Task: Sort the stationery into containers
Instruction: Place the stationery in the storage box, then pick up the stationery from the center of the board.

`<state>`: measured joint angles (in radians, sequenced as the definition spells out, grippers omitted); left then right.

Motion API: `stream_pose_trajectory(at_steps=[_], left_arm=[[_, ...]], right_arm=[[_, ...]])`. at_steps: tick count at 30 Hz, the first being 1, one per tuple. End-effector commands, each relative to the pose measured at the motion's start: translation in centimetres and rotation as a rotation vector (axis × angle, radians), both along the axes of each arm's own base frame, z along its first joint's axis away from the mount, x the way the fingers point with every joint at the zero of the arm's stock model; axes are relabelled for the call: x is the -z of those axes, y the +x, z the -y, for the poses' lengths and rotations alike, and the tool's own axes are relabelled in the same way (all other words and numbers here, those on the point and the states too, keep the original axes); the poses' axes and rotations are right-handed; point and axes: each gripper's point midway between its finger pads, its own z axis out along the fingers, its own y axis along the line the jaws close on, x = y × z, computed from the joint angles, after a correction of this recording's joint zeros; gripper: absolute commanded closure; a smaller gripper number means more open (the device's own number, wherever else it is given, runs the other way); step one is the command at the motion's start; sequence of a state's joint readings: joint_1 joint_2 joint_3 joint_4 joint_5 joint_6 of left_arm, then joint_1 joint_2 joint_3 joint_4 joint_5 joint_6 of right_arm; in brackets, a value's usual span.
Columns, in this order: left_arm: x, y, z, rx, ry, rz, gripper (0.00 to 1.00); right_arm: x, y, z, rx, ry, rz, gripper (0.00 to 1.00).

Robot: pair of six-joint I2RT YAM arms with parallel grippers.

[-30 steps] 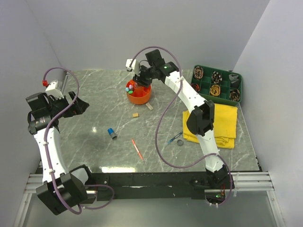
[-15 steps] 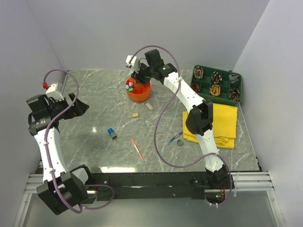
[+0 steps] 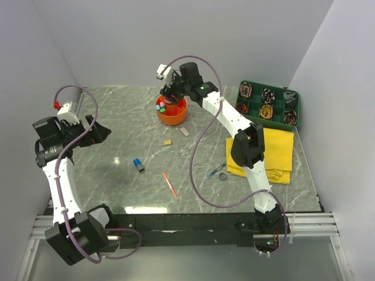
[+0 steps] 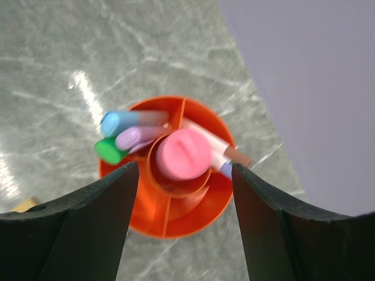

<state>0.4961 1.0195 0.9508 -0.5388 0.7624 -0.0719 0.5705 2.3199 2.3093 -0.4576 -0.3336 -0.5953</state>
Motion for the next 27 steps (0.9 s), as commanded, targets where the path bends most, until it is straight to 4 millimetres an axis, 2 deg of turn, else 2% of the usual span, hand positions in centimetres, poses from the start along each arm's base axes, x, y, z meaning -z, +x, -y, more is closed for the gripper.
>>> stream_pose_trajectory(at_steps=[1,3,4,5,6,7,8,9,10,11,12,13,14,15,16,18,19,22,24,25,27], left_arm=[[-0.6,0.1,-0.2,0.003,0.025,0.023,0.01],[0.0,-0.2,0.1,0.005,0.025,-0.002,0.01],[0.6,-0.3,0.1,-0.005,0.032,-0.027,0.01],[1.2,-0.4,0.8,0.011,0.037,-0.049,0.0],[1.7,-0.5,0.9,0.004,0.048,-0.071,0.0],[2.3,-0.4,1.1,-0.005,0.075,-0.102,0.0],[2.9,-0.7,1.2,-0.016,0.082,-0.136,0.01],[3.1,-0.7,1.3,-0.026,0.088,-0.154,0.01],[3.4,-0.7,1.6,-0.022,0.083,-0.169,0.0],[3.5,-0.6,1.4,-0.04,0.084,-0.182,0.0],[3.7,-0.5,1.5,-0.046,0.07,-0.19,0.01],[3.9,-0.3,1.7,-0.062,0.034,-0.209,0.01],[4.1,0.0,1.7,-0.077,0.012,-0.216,0.01],[4.3,0.1,1.9,-0.087,-0.015,-0.223,0.0],[4.5,0.3,2.3,-0.1,-0.066,-0.243,0.01],[5.0,0.6,3.2,-0.07,-0.109,-0.247,0.0],[5.4,0.9,3.7,-0.049,-0.113,-0.25,0.0],[5.3,1.7,4.8,0.031,-0.123,-0.216,0.01],[5.3,1.9,5.4,0.114,-0.083,-0.211,0.01],[4.0,2.5,6.0,0.157,-0.047,-0.177,0.0],[3.7,3.0,6.6,0.24,0.037,-0.156,0.01]], right_arm=[[-8.0,-1.3,1.4,0.054,0.133,0.083,0.27],[-9.4,-2.4,2.1,0.071,0.161,0.073,0.28],[-11.1,-3.3,2.7,0.083,0.195,0.069,0.27],[-10.3,-3.9,3.0,0.092,0.191,0.039,0.27],[-10.3,-4.4,3.3,0.102,0.201,0.023,0.28],[-12.1,-5.7,3.8,0.107,0.234,0.022,0.27],[-10.5,-6.4,4.2,0.115,0.218,-0.018,0.28],[-10.6,-7.0,4.6,0.135,0.241,-0.045,0.27],[-11.8,-8.3,5.3,0.141,0.262,-0.043,0.28],[-9.6,-9.2,5.8,0.155,0.24,-0.095,0.28],[-8.9,-10.1,6.2,0.161,0.239,-0.128,0.27],[-9.8,-11.4,6.9,0.162,0.255,-0.124,0.27],[-7.0,-12.3,7.7,0.196,0.221,-0.174,0.28],[-6.1,-13.0,8.4,0.239,0.235,-0.218,0.28],[-4.6,-14.6,9.5,0.263,0.222,-0.255,0.28],[-3.0,-16.7,10.7,0.236,0.171,-0.277,0.28],[-1.3,-18.4,11.7,0.214,0.129,-0.29,0.28],[1.7,-20.1,14.1,0.2,0.027,-0.279,0.3],[2.3,-20.3,15.1,0.19,0.05,-0.31,0.3],[2.7,-20.7,15.6,0.194,0.067,-0.337,0.31],[3.6,-21.0,16.1,0.182,0.095,-0.391,0.33]])
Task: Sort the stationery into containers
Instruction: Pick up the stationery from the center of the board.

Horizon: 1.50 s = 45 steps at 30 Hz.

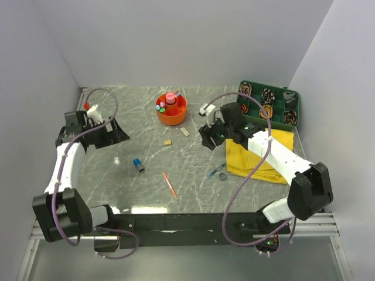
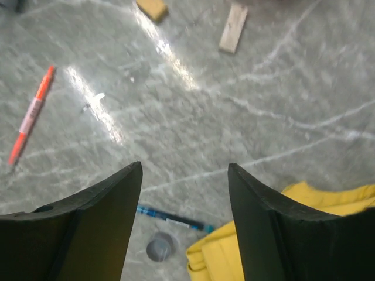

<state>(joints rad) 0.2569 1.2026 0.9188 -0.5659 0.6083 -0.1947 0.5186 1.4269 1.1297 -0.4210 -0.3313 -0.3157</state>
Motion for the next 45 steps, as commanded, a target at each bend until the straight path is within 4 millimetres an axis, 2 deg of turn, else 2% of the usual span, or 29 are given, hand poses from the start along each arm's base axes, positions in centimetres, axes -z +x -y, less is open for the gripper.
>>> stream_pose_trajectory(at_steps=[1,2,3,4,6,7,8,9,11,12,13,14,15,16,17,18,20,21,22,23,24,25,34,45], left_arm=[[-4.6,2.7,2.0,0.215,0.119,0.182,0.01],[-5.2,3.1,2.2,0.229,0.117,0.191,0.01],[-4.9,3.7,2.2,0.258,0.129,0.189,0.01],[-5.9,4.1,2.4,0.273,0.136,0.2,0.01],[-5.3,5.2,2.1,0.288,0.168,0.184,0.01],[-5.4,5.8,1.9,0.293,0.207,0.19,0.01],[-5.2,6.3,1.8,0.299,0.236,0.197,0.0],[-4.3,6.9,1.7,0.304,0.254,0.185,0.01],[-4.2,8.0,1.3,0.273,0.273,0.197,0.01],[-4.2,8.2,1.1,0.249,0.265,0.189,0.01],[-4.4,8.4,1.1,0.242,0.266,0.194,0.01],[-4.4,8.4,0.9,0.231,0.278,0.195,0.01],[-4.4,8.4,0.7,0.233,0.288,0.194,0.01],[-4.4,8.5,0.6,0.228,0.296,0.192,0.01],[-4.3,8.6,0.4,0.225,0.304,0.189,0.01],[-4.3,8.7,0.2,0.22,0.31,0.186,0.01],[-4.4,8.9,-0.1,0.213,0.312,0.19,0.0],[-4.5,9.1,-0.1,0.209,0.311,0.191,0.01],[-4.7,9.2,-0.3,0.203,0.311,0.194,0.01],[-4.7,9.2,-0.4,0.201,0.311,0.194,0.0],[-4.8,9.2,-0.6,0.194,0.312,0.194,0.0],[-4.9,9.3,-0.8,0.189,0.314,0.198,0.0],[-5.0,9.7,-1.8,0.16,0.285,0.192,0.01],[-5.1,11.1,-1.8,0.157,0.262,0.197,0.01]], right_arm=[[-0.2,0.0,1.6,0.003,0.071,-0.003,0.35],[0.2,0.3,2.0,0.025,0.066,0.003,0.36],[-0.2,1.2,1.9,0.057,0.084,0.045,0.36],[0.2,1.9,2.5,0.113,0.071,0.066,0.36],[0.1,3.4,2.0,0.167,0.103,0.075,0.36],[-0.8,4.3,1.4,0.174,0.113,0.093,0.36],[-0.7,4.9,1.1,0.178,0.11,0.096,0.36],[0.3,5.9,0.4,0.167,0.088,0.098,0.36],[0.2,7.5,-0.9,0.155,0.049,0.144,0.38],[1.9,8.2,-1.4,0.149,0.022,0.118,0.38],[1.0,9.3,-2.2,0.143,0.029,0.143,0.39],[1.1,9.6,-3.1,0.12,0.026,0.153,0.39],[2.4,10.1,-3.8,0.104,0.012,0.139,0.39],[1.8,10.7,-4.7,0.087,0.017,0.158,0.39],[2.2,10.7,-5.7,0.062,0.007,0.16,0.39],[3.9,10.8,-6.3,0.05,-0.017,0.13,0.39],[3.9,11.5,-7.5,0.043,-0.015,0.129,0.4],[5.3,11.2,-8.2,0.031,-0.037,0.102,0.4],[4.9,11.6,-8.7,0.031,-0.035,0.113,0.4],[5.2,11.6,-9.0,0.024,-0.045,0.11,0.4],[6.3,11.3,-9.4,0.02,-0.07,0.091,0.4],[6.1,11.7,-9.7,0.024,-0.075,0.1,0.4],[8.5,13.1,-9.7,0.068,-0.15,0.065,0.4],[11.0,12.0,-8.0,0.097,-0.218,-0.003,0.44]])
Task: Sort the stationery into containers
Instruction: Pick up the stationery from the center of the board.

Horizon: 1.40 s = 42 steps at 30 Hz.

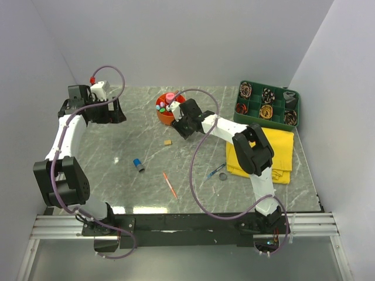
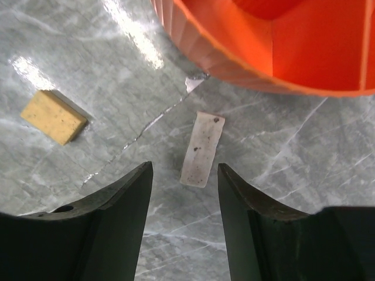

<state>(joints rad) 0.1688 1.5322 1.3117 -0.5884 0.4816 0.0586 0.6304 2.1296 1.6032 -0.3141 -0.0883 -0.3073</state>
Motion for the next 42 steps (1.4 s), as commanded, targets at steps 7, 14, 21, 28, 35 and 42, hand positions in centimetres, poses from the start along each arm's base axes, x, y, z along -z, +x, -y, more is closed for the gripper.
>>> stream_pose_trajectory(at_steps=[7,14,21,28,35,42], left_arm=[[-2.8,2.3,0.0,0.004,-0.017,0.081,0.01],[-2.8,2.3,-0.1,0.001,-0.011,0.084,0.01],[-3.0,2.3,0.0,0.002,-0.016,0.089,0.0],[-3.3,2.3,0.2,0.012,-0.025,0.105,0.01],[-3.9,2.4,0.6,0.024,-0.045,0.124,0.0],[-4.2,1.8,0.8,0.028,-0.054,0.134,0.0]], right_arm=[[0.6,0.8,1.0,0.056,-0.036,0.01,0.46],[1.9,0.3,1.3,0.077,-0.054,-0.035,0.55],[1.6,-0.5,1.3,0.075,-0.052,-0.048,0.78],[-1.6,-2.4,3.1,0.057,-0.048,-0.056,0.88],[-7.4,-3.1,4.2,0.06,0.015,-0.005,0.9],[-12.1,-1.6,3.0,0.061,0.097,0.075,0.91]])
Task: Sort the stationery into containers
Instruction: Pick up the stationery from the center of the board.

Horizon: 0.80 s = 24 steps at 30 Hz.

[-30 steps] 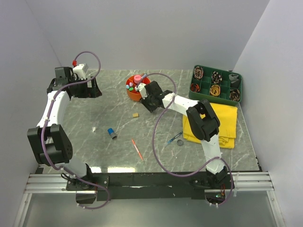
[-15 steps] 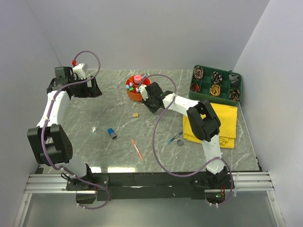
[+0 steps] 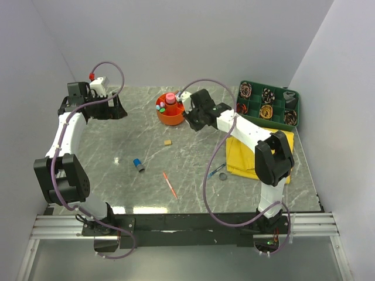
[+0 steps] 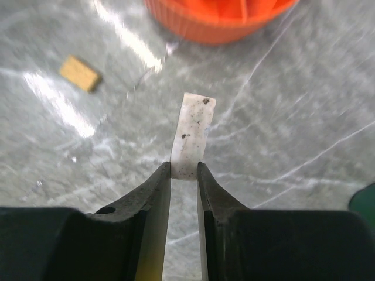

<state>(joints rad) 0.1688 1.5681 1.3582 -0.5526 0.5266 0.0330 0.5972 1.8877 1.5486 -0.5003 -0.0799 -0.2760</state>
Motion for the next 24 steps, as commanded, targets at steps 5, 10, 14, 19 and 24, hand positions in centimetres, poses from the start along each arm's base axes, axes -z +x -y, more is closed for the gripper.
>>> stream_pose_trajectory(at_steps=[5,10,14,19,24], left_arm=[[-3.1,-0.5,0.3,0.008,-0.009,0.097,0.0],[-3.0,-1.5,0.3,0.003,-0.015,0.092,0.01],[-2.8,-2.3,0.2,-0.005,-0.021,0.086,0.01],[-2.6,-2.9,-0.1,-0.016,-0.023,0.082,0.0],[-2.3,-2.9,-0.2,-0.023,-0.03,0.077,0.0]], right_arm=[[-5.9,3.9,-2.6,-0.006,0.096,0.143,0.91],[-5.6,6.3,-3.6,-0.003,0.087,0.172,0.91],[-5.2,7.7,-3.6,0.006,0.077,0.192,0.91],[-5.5,10.1,-3.0,0.032,0.072,0.237,0.91],[-5.6,11.7,-3.0,0.032,0.07,0.252,0.91]])
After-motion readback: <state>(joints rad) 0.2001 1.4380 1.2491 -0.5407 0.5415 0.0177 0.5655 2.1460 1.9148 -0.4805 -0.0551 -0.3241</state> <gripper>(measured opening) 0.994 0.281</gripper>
